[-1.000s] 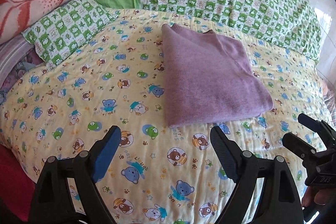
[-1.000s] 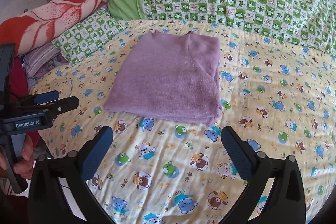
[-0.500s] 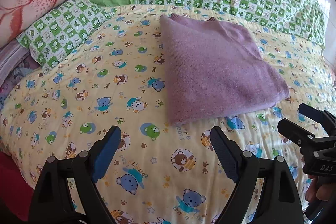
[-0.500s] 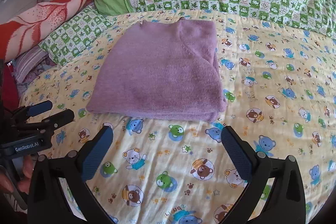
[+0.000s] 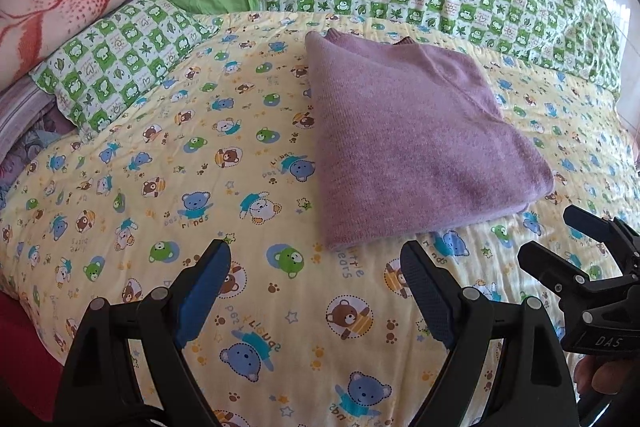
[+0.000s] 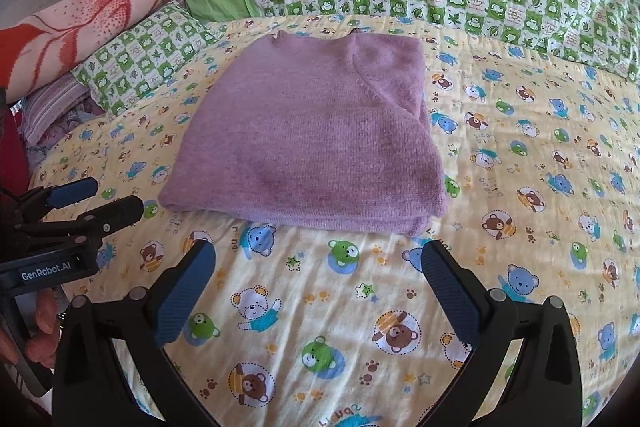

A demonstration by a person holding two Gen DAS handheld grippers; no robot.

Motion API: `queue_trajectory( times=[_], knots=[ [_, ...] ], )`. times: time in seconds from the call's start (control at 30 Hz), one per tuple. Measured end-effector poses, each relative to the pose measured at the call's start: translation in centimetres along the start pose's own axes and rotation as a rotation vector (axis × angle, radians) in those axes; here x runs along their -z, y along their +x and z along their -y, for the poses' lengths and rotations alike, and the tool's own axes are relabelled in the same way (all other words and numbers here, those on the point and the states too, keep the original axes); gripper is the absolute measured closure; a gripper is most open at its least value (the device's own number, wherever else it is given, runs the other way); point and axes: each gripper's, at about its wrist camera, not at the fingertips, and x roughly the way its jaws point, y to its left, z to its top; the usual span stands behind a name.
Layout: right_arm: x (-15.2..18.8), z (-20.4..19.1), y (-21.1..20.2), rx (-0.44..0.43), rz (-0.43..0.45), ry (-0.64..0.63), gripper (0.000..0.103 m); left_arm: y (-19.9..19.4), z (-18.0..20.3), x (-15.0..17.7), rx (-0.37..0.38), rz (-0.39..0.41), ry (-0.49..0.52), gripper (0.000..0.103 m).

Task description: Fold small clothes

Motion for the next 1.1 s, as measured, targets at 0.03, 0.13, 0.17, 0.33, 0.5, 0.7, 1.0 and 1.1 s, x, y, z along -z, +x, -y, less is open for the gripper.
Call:
queue_trajectory(
  times=[0.03,0.13,0.17,0.33,0.5,0.7,1.0,1.1],
  knots=[
    [0.0,0.0,0.1,0.002,0.001,0.002,0.001,0.0,0.0,0.0,0.000,0.002,0.001,0.016],
    [0.0,0.1,0.2,0.004,0.001,0.008,0.001,-0.1,0.2,0.0,0.000,0.003,-0.004,0.016],
    [-0.1,0.2,0.2,0.006,0.001,0.011,0.001,-0.2,0.2,0.0,0.000,0.005,-0.003,0.016],
    [-0.3,0.2,0.2,0.006,0.008,0.013,0.001,-0.3,0.5,-0.2,0.000,0.011,0.001,0.016],
    [-0.5,0.3,0.1,0.006,0.022,0.008,0.001,-0.3,0.6,-0.4,-0.002,0.015,0.010,0.016],
    [-0.8,0.3,0.1,-0.002,0.026,0.011,0.001,-0.3,0.7,-0.5,-0.001,0.012,0.011,0.016],
    [-1.0,0.1,0.1,0.002,0.031,0.005,0.001,-0.1,0.7,-0.7,0.002,0.011,0.013,0.015],
    [-1.2,0.2,0.1,0.002,0.031,0.005,0.001,-0.1,0.7,-0.8,0.001,0.012,0.009,0.015]
  ],
)
